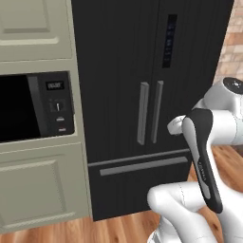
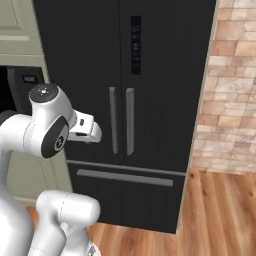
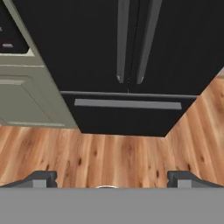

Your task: Retrieve the kiwi and pear from the fridge and place them into the bowl on the dining table.

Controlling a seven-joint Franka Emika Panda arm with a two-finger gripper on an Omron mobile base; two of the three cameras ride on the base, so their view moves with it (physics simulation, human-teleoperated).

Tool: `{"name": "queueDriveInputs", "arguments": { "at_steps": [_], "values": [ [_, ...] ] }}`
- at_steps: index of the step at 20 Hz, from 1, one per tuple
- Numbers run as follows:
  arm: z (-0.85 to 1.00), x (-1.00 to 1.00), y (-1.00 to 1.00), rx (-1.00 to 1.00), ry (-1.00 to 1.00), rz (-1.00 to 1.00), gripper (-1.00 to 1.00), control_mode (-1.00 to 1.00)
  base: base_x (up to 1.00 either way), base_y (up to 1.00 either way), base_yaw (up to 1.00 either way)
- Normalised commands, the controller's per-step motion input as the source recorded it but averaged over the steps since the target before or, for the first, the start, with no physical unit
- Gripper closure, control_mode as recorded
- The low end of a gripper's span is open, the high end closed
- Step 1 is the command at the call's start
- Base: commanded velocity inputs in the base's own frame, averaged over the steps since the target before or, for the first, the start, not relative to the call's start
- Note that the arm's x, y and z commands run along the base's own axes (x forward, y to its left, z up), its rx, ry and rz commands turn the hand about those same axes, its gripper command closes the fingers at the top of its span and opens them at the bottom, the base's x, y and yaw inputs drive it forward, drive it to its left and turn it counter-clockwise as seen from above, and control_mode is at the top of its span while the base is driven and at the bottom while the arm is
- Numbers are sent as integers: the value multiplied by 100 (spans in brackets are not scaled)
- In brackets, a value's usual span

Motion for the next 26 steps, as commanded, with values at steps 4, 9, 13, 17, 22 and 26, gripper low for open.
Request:
{"name": "queueDriveInputs", "arguments": {
  "at_steps": [4, 9, 13, 17, 22, 26],
  "values": [
    [0, 0, 0, 0, 0, 0, -100, 100, -13, -1, -2],
    [0, -7, -8, 0, -1, -2, -100, -100, -5, -3, -2],
    [0, -9, -12, 0, 0, -2, -100, -100, 0, 0, 0],
    [0, -4, -12, 0, 0, 0, -100, -100, 0, 0, 0],
    [0, 13, -40, 5, -8, 0, -100, -100, 0, 0, 0],
    [0, 65, -20, 5, -7, 0, -100, -100, 0, 0, 0]
  ]
}}
